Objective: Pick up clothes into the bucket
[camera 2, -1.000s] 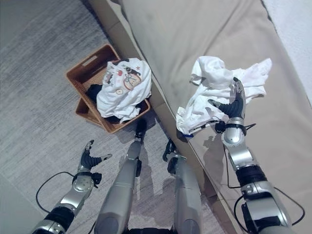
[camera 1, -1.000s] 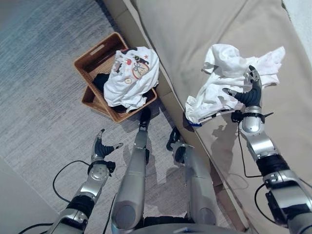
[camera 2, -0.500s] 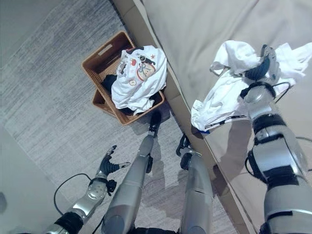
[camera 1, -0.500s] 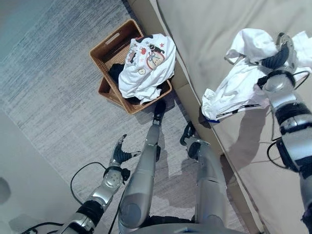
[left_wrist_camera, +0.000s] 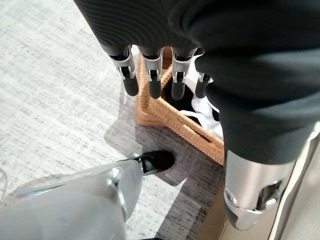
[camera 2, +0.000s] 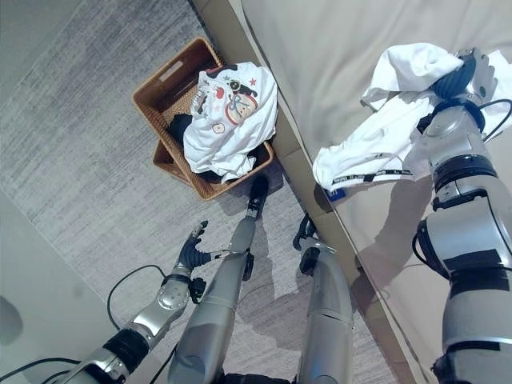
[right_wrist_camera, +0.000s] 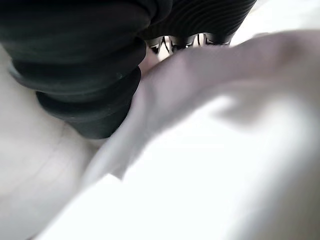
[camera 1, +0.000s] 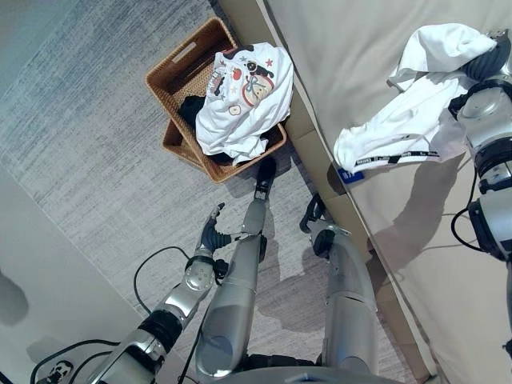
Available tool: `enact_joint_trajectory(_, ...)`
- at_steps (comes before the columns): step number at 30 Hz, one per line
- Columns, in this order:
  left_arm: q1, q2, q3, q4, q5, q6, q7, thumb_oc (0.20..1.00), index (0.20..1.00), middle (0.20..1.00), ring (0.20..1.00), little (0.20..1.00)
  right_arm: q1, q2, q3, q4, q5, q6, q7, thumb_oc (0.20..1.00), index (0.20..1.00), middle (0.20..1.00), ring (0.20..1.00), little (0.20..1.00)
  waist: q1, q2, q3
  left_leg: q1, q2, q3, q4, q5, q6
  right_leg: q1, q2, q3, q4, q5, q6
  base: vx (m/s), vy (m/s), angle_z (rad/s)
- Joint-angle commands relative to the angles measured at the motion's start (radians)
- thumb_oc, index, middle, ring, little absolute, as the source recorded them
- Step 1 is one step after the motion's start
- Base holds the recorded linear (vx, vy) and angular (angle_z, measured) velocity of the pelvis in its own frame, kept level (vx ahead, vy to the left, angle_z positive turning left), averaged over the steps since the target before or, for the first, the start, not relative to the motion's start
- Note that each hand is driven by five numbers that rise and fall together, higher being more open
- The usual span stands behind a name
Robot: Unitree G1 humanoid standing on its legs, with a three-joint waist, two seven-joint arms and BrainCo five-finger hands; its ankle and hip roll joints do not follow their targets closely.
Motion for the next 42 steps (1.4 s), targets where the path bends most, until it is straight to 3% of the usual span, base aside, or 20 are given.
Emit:
enact_joint_trajectory(1, -0.020, -0.011, -0.016, 0.029, -0.015, -0.024, 0.014, 1.000, 1.000, 1.000, 1.000, 1.000, 0.003, -0.068, 0.090, -0.052, 0.011, -0.028, -0.011, 0.200, 0.200, 0.200, 0.200, 0.200, -0.016, 0.009, 0.007, 0.085, 0.047, -0.025, 0.088, -0.136, 0.001, 0.094, -0.036, 0.045, -0.173, 0.133, 0.119, 0.00, 0.000, 0.00)
enact_joint_trajectory(8, 0.001, 0.009, 0.015, 0.045, 0.011, -0.028, 0.018, 1.000, 1.000, 1.000, 1.000, 1.000, 0.017, -0.098, 0.086, -0.259, 0.025, -0.072, -0.069, 0.200, 0.200, 0.200, 0.200, 0.200, -0.044, -0.041, 0.007, 0.126, 0.030, -0.002, 0.154, -0.184, 0.009, 0.174, -0.034, 0.072, -0.201, 0.158, 0.124, -0.05, 0.055, 0.00)
enact_joint_trajectory(9, -0.001, 0.020, 0.031, 0.055, 0.019, -0.028, 0.019, 1.000, 1.000, 1.000, 1.000, 1.000, 0.005, -0.110, 0.076, -0.307, 0.024, -0.080, -0.081, 0.200, 0.200, 0.200, 0.200, 0.200, -0.048, -0.052, 0.007, 0.117, 0.028, 0.008, 0.172, -0.169, 0.012, 0.182, -0.031, 0.070, -0.227, 0.202, 0.117, -0.13, 0.116, -0.03)
enact_joint_trajectory(14, 0.018, 0.033, 0.056, 0.077, 0.034, -0.027, 0.013, 1.000, 1.000, 1.000, 1.000, 1.000, 0.018, -0.122, 0.065, -0.415, 0.007, -0.085, -0.087, 0.200, 0.200, 0.200, 0.200, 0.200, -0.063, -0.078, 0.007, 0.188, 0.028, 0.037, 0.191, -0.197, 0.016, 0.270, -0.022, 0.089, -0.272, 0.222, 0.122, -0.06, 0.094, -0.21)
enact_joint_trajectory(25, 0.083, 0.088, 0.172, -0.003, 0.028, -0.047, -0.022, 1.000, 1.000, 1.000, 1.000, 1.000, 0.108, -0.215, -0.061, -0.647, -0.011, -0.097, -0.095, 0.200, 0.200, 0.200, 0.200, 0.200, -0.086, -0.124, 0.007, 0.449, 0.042, 0.122, 0.177, -0.252, 0.027, 0.542, 0.009, 0.131, -0.418, 0.285, 0.144, 0.00, 0.071, -0.24)
enact_joint_trajectory(35, 0.149, 0.181, 0.249, -0.285, -0.047, -0.074, -0.163, 1.000, 1.000, 1.000, 1.000, 1.000, 0.407, -0.249, -0.247, -0.859, -0.018, -0.121, -0.008, 0.200, 0.200, 0.200, 0.200, 0.200, -0.105, -0.109, -0.177, 0.640, 0.060, 0.152, 0.079, -0.262, 0.024, 0.726, 0.030, 0.124, -0.516, 0.274, 0.149, 0.09, 0.001, -0.13)
enact_joint_trajectory(42, 0.122, 0.227, 0.249, -0.460, -0.143, -0.070, -0.274, 1.000, 1.000, 1.000, 1.000, 1.000, 0.516, -0.255, -0.282, -0.960, 0.014, -0.132, 0.088, 0.200, 0.200, 0.200, 0.200, 0.200, -0.125, -0.106, -0.273, 0.725, 0.071, 0.160, 0.042, -0.270, 0.018, 0.810, 0.041, 0.119, -0.543, 0.252, 0.148, 0.10, -0.025, 0.02)
